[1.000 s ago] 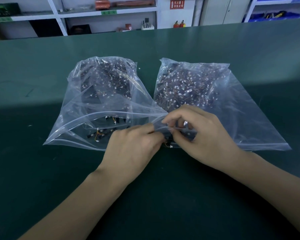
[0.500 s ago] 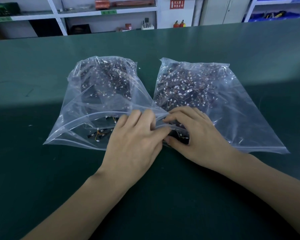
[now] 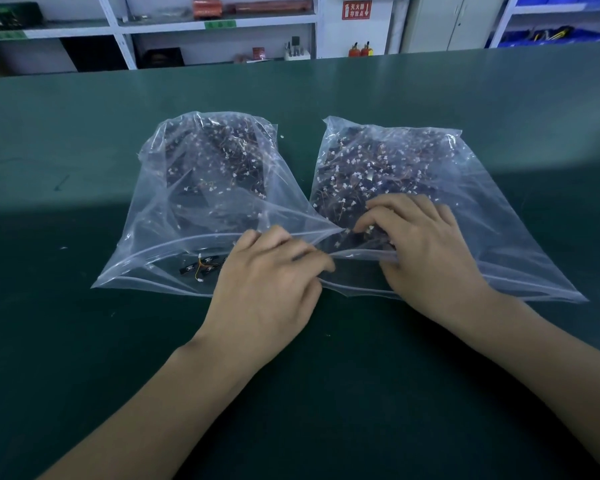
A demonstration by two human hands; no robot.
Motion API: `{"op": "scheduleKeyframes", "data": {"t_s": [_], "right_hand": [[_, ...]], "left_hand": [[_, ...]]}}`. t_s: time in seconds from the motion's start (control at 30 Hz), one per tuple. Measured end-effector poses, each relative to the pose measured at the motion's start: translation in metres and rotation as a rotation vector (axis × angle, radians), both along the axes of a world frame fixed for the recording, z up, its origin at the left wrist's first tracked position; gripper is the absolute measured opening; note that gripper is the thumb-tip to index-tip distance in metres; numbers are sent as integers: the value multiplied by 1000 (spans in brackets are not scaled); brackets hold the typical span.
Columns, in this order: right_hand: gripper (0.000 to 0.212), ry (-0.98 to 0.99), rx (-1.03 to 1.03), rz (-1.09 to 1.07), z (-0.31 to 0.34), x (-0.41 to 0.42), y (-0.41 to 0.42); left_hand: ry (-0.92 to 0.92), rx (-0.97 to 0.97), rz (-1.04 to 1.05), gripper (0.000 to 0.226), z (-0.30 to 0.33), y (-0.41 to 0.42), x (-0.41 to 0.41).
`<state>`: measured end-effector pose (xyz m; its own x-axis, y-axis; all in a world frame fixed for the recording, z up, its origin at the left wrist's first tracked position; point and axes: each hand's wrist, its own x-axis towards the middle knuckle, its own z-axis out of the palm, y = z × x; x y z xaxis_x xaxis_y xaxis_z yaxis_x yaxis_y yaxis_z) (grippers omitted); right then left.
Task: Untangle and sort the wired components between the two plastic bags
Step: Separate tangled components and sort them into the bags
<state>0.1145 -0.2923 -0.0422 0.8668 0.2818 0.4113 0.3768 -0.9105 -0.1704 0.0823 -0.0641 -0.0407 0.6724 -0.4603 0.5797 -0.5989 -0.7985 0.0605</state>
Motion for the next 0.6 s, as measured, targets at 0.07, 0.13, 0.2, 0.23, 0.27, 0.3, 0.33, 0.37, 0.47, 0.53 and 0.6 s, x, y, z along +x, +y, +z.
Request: {"op": "scheduleKeyframes", "data": {"t_s": [0.07,0.13,0.2,0.23,0.27,0.3,0.33,0.37,0.47,0.53,0.6], "right_hand": [[49,14,4,7,1,0,-1],[47,45,26,28,1,-2,0],[46,69,41,51,1,-4,2],[46,75,51,62,1,-5,3],[45,79,64,73,1,-7,4],[44,81,76,84,2,-8,6],[44,84,87,97,3,-9,7],[43,87,98,111,4,-11,8],[42,94,120,150,6,-15,11],[40,91,128,174,6,-18,13],[38,89,140,195,6,-20,14]], "left_hand": [[59,-81,20,23,4,2,-5],[120,-148,69,20,9,8,-9],[125,-170,112,20,13,15,-10],[114,-168,141,21,14,18,-9],[110,-162,183,23,16,20,-9],[118,-154,229,26,18,22,-8],[133,-146,272,28,19,24,-7],[147,-140,303,30,19,26,-5],[118,-83,338,32,20,34,1],[122,0,386,24,20,42,6],[212,54,489,17,18,49,10]]}}
